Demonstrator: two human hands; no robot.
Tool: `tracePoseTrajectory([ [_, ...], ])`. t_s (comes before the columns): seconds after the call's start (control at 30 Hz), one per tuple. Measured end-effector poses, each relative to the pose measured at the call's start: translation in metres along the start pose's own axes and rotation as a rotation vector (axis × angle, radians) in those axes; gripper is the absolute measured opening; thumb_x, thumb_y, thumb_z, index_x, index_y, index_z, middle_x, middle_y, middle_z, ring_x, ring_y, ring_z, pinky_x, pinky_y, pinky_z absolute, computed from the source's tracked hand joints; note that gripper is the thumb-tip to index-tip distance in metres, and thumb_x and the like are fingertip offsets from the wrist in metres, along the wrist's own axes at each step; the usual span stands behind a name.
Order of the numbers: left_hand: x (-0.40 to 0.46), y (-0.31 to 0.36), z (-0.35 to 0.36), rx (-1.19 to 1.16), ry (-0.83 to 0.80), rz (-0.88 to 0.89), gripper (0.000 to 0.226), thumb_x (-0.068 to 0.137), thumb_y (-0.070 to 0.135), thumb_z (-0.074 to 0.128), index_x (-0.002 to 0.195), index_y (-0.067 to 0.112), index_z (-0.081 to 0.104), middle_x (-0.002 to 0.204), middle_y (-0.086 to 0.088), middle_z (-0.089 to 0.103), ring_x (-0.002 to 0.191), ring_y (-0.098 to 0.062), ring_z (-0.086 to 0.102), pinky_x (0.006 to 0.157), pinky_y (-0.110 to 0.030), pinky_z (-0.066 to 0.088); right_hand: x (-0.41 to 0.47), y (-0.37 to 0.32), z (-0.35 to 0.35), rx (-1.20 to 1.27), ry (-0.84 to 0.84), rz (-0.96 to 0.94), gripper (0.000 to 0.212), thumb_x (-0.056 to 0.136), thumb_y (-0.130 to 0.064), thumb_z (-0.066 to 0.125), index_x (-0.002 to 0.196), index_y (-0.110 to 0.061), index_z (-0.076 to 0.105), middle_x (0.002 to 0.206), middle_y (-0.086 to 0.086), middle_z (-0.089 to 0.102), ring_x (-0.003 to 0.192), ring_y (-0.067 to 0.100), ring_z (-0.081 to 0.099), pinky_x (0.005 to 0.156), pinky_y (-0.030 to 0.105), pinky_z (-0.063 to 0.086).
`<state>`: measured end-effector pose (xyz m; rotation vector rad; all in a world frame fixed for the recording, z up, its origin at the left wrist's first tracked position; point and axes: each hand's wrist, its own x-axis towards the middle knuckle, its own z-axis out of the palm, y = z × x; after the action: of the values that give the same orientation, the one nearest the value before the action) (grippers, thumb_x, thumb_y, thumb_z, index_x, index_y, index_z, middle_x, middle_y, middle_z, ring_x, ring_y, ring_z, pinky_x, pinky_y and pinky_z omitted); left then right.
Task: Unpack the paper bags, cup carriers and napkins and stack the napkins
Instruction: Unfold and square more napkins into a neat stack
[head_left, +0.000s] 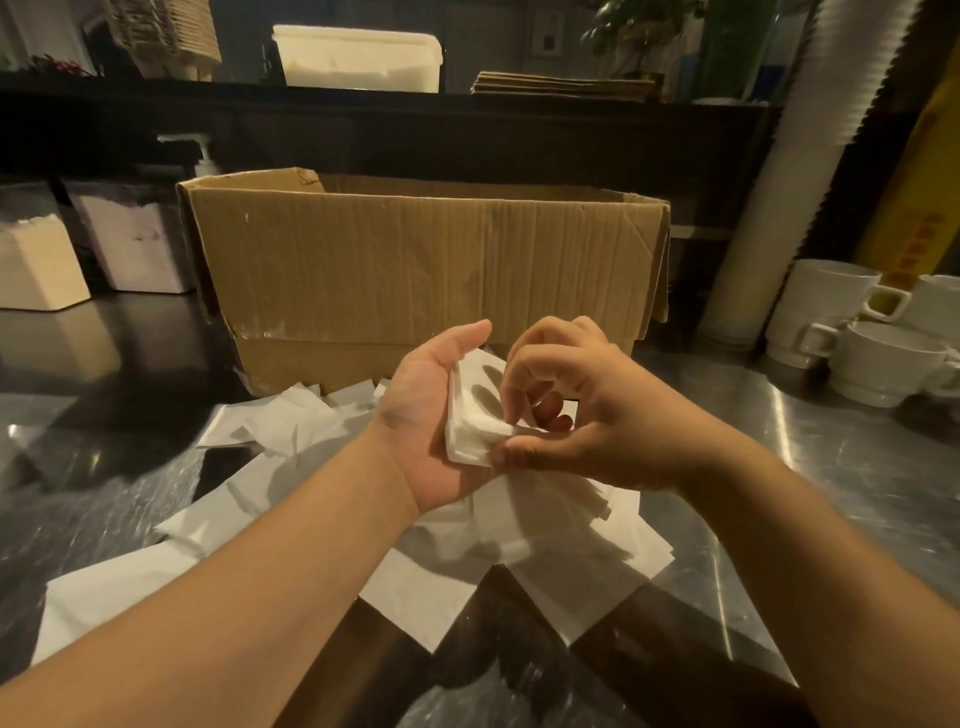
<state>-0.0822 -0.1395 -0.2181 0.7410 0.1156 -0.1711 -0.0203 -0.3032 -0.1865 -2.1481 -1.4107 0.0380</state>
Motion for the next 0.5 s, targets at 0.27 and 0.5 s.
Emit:
tracePoseTrajectory([
  [0.27, 0.001, 0.000, 0.000, -0.009, 0.124, 0.072, 0.025, 0.089, 0.034, 0.059, 0.094, 0.009, 0.058, 0.085, -0.012, 0.062, 0.069, -0.026, 0.056, 0.075, -0.037, 0.047, 0.002, 0.011, -0.010, 0.055, 0.124, 0.290, 0.012, 0.093, -0.041, 0.068, 0.094, -0.028, 0.068, 0.095, -0.008, 0.067, 0.087, 0.011, 0.065, 0.078, 0.033, 0.060],
  [0.5, 0.003, 0.000, -0.001, -0.040, 0.164, 0.090, 0.030, 0.087, 0.033, 0.059, 0.105, 0.010, 0.052, 0.085, -0.010, 0.061, 0.067, -0.025, 0.052, 0.067, -0.035, 0.046, -0.001, 0.013, -0.003, -0.254, -0.461, 0.476, 0.066, 0.073, -0.056, 0.084, 0.126, -0.031, 0.054, 0.111, -0.010, 0.058, 0.098, 0.012, 0.060, 0.088, 0.026, 0.058],
])
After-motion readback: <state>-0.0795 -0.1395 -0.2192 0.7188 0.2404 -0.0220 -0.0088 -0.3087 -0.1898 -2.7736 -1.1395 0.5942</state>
